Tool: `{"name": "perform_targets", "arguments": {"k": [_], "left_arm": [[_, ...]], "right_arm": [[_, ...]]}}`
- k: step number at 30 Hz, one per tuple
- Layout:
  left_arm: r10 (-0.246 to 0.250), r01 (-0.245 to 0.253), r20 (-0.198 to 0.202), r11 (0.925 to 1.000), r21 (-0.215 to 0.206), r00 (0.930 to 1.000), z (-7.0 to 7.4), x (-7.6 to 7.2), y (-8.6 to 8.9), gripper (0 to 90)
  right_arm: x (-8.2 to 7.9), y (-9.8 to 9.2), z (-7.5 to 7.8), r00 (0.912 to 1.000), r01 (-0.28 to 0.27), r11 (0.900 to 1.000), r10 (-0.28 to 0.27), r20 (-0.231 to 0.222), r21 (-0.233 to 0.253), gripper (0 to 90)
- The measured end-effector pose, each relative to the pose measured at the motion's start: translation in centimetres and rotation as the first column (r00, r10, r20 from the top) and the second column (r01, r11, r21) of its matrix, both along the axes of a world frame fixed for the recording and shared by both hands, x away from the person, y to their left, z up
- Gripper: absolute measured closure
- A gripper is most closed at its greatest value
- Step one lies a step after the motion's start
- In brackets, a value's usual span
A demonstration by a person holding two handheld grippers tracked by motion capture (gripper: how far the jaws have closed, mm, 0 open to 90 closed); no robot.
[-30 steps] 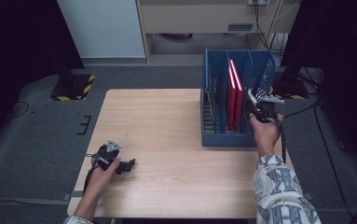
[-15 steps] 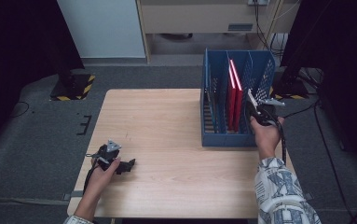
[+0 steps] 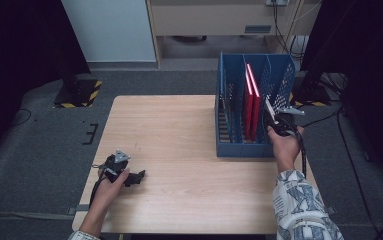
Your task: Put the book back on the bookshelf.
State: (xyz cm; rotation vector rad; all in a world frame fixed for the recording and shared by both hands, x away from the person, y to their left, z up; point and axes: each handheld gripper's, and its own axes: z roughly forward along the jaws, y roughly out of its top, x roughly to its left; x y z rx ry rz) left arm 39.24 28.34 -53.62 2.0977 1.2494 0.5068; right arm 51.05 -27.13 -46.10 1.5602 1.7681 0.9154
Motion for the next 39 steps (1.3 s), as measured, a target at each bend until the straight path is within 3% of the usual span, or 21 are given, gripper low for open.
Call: {"name": "perform_targets", "arguments": {"k": [10,19,32,39], "left_arm": [[0.0,0.0,0.0,1.0,0.0,1.0,0.0,0.01,-0.04,0.0],[0.001,-0.001,0.001,1.0,-0.004,1.0,-0.02,0.02,-0.08,0.0],[-0.001,0.001,0.001,1.0,-0.004,1.0,-0.02,0.07,-0.12,0.0],[-0.003,0.003,0.001,1.0,-0.004,1.0,-0.01,0.08,-0.11,0.0]], "right_arm": [[-0.28,0.06,0.23,1.0,-0.001,1.0,0.001,-0.002,0.012,73.4],[-0.07,-0.18,0.28,0.9993,0.037,0.999,-0.037,0.003,-0.038,75.3],[0.4,-0.1,0.46,0.9986,0.049,0.999,-0.049,-0.019,0.01,72.6],[-0.12,0.07,0.86,0.9993,0.036,0.999,-0.036,0.009,0.034,68.2]]}}
